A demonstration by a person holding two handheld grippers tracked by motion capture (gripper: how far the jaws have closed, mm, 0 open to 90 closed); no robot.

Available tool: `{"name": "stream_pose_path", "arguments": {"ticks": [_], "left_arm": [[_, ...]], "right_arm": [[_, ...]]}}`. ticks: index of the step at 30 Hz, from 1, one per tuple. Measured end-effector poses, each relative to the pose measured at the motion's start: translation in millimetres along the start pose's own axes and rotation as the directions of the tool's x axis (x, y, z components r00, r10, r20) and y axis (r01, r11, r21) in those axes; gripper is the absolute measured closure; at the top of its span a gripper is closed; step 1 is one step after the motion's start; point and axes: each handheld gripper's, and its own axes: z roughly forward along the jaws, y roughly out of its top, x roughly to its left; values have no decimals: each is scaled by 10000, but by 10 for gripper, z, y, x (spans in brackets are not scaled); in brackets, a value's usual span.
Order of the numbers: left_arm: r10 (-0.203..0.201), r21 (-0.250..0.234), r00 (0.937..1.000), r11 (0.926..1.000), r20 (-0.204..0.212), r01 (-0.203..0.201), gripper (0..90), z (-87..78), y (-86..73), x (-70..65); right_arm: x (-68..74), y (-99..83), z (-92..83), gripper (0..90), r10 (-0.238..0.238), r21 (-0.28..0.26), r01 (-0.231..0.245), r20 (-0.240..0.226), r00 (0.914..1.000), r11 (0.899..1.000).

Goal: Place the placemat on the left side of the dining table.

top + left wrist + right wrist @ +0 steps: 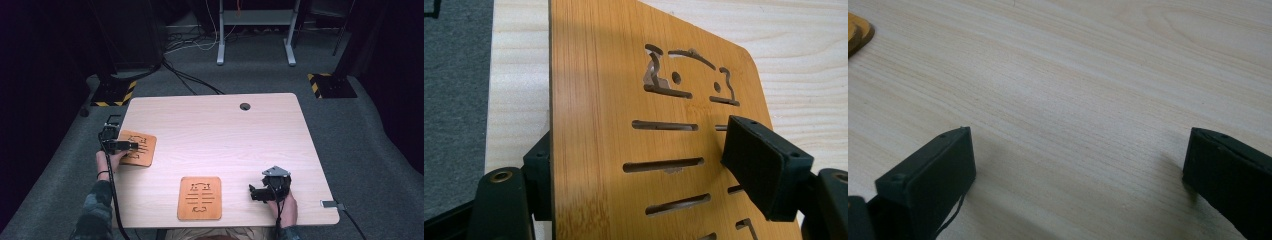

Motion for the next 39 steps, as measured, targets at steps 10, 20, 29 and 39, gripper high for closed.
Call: {"name": "stream_pose_path", "arguments": {"ticks": [10,20,29,39], "left_arm": [[14,109,9996,9999,-266,-11,188,50,-34,18],[145,276,9980,9995,-613,-128,153,95,-42,14],[928,655,9829,9944,-1593,-833,125,161,-49,-58],[780,393,9842,9966,-1591,-726,83,165,-52,-79]], "right_arm": [[0,0,0,0,-2,-4,2,-4,10000,10000],[0,0,0,0,-3,1,3,0,10000,10000],[0,0,0,0,-5,6,5,-2,10000,10000],[0,0,0,0,-1,-3,1,-5,10000,10000]]}}
